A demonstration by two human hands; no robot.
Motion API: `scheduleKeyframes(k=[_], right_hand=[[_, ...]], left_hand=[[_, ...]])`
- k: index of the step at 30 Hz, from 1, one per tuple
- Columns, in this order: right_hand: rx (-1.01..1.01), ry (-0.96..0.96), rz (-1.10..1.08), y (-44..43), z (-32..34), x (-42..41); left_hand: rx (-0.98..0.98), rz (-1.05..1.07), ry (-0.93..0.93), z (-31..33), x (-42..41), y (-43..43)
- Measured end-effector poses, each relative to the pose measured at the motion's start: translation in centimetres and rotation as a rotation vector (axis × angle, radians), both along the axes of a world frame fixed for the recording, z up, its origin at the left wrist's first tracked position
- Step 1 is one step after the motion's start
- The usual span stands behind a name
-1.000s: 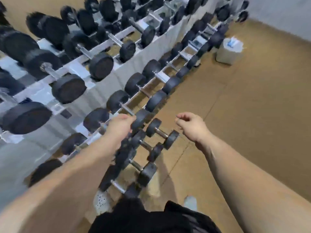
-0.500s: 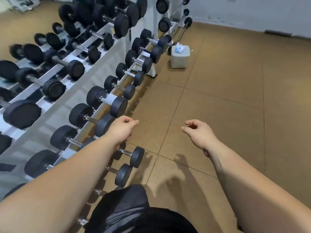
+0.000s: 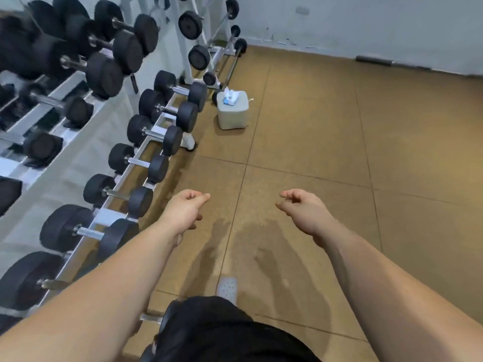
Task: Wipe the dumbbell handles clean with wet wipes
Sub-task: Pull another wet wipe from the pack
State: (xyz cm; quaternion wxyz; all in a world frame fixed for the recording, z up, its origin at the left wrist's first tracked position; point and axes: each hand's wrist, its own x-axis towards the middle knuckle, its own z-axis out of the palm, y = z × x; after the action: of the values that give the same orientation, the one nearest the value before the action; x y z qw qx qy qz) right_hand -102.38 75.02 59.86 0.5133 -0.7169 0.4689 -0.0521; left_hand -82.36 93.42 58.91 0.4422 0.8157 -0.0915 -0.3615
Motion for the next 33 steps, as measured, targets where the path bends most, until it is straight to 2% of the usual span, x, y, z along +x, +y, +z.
scheduleKeyframes(k=[6,12,16,23,28,33], right_hand=[[0.059,-0.035,-0.083,-12.7,1.9,6.3],[0.093,-0.062,-0.1,-28.1,0.1,12.2],[0.125,-0.092,-0.031,-39.4,-1.6,17.4],[0.102,-0.011,0.174,-53.9,0.2,26.2],[0.114,0.0,0.243,-62.1,-0.5,35.8],[0.098,0.038,0.265,-69.1,-2.5,47.1]], left_hand=[[-0.009,-0.073,-0.012,3.3,8.5,-14.5],[0.014,-0.09,-0.005,2.2,14.0,-28.6],[0.041,0.004,-0.01,1.2,17.2,-38.3],[0.054,0.124,0.021,2.8,22.8,-50.8],[0.047,0.209,0.056,1.0,30.4,-58.1],[0.04,0.196,0.112,-2.3,41.5,-65.5]])
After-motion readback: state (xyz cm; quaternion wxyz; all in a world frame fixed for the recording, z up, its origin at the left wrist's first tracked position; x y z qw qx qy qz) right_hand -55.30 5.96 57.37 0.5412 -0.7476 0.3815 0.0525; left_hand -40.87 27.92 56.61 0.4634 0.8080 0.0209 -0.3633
